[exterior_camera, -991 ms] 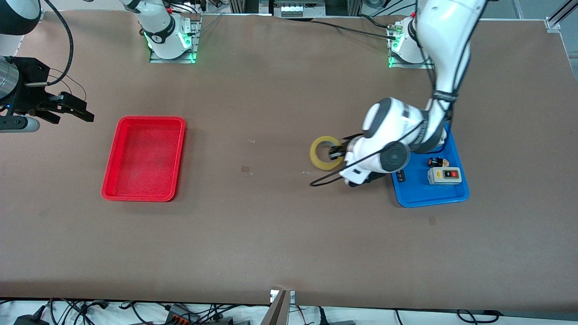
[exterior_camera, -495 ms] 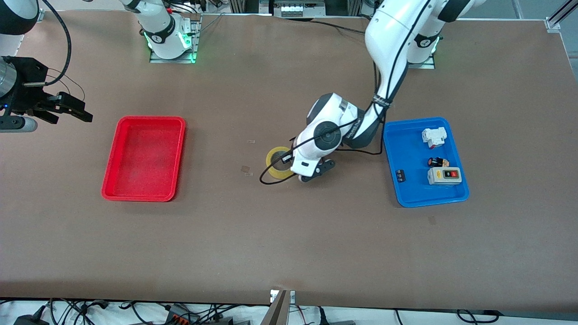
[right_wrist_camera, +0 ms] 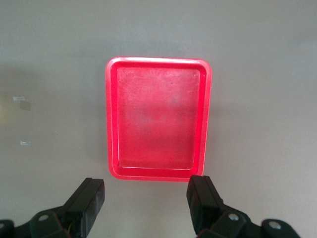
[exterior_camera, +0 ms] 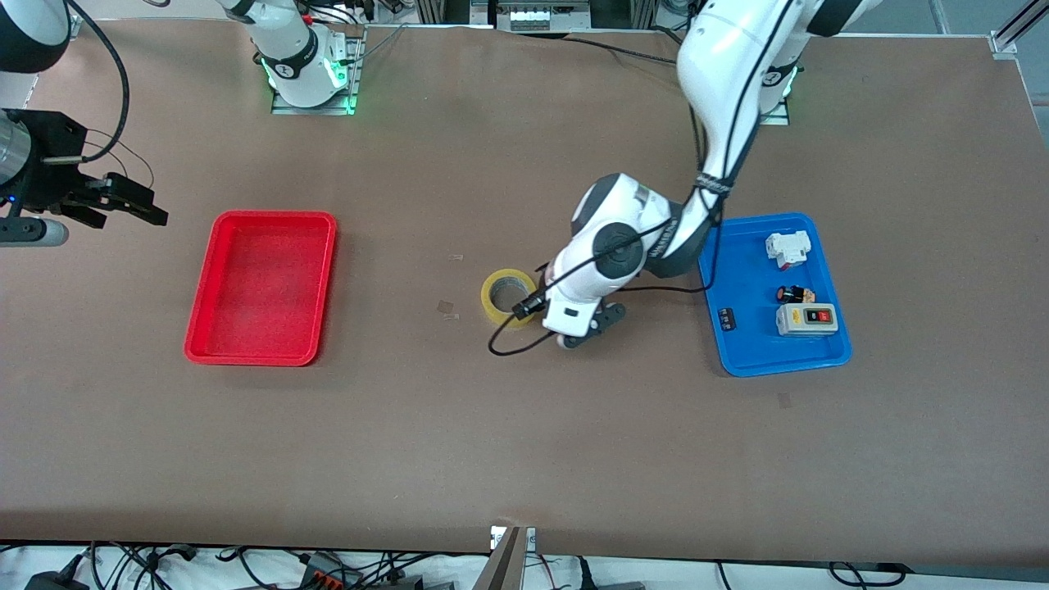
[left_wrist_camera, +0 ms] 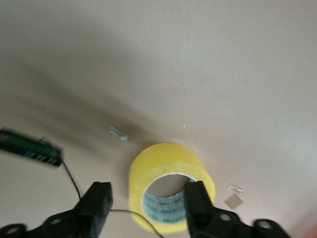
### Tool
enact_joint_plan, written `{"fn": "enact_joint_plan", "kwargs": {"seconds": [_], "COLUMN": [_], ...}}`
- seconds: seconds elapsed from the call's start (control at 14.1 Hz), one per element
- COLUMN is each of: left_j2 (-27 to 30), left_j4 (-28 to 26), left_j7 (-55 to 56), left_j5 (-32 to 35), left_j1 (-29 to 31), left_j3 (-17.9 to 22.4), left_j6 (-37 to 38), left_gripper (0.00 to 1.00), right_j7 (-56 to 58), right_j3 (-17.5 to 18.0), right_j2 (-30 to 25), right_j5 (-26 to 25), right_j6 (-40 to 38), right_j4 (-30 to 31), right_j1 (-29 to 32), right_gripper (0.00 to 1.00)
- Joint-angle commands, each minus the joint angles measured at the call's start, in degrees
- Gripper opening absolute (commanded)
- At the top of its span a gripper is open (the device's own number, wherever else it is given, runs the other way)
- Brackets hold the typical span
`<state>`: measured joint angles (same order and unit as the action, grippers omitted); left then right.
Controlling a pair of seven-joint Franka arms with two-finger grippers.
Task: Place and move tape with both arms
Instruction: 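Release the tape with the left gripper while the right gripper approaches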
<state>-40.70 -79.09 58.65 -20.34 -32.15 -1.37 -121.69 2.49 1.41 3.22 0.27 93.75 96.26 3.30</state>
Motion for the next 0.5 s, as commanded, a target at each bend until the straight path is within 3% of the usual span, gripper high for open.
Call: {"fn": "enact_joint_plan", "kwargs": {"seconds": [0.0,0.14,0.42], "left_j2": [9.0,12.6,17.0], "left_j4": [-1.8,-1.9,-2.5], "left_j7": [-1.0,-5.9,-21.3], "left_j5": [1.9,6.9,9.5], "left_j1": [6.9,10.9,19.9], "left_j3": [0.4,0.3,0.4], "left_j6": [10.4,17.4,28.2], "left_gripper": [1.00,1.00,1.00], "right_j7": [-0.3,-0.7,-2.4], "right_j3": [0.3,0.9,0.9], "right_j2": [4.2,5.6,10.8], "right_j5": [0.2,0.7,4.2], "right_j6": [-0.7,-0.6,3.6], "right_j4": [-1.5,-1.6,-1.7], "right_j1": [0.1,-0.6,-8.4], "right_gripper": [1.00,1.00,1.00]}}
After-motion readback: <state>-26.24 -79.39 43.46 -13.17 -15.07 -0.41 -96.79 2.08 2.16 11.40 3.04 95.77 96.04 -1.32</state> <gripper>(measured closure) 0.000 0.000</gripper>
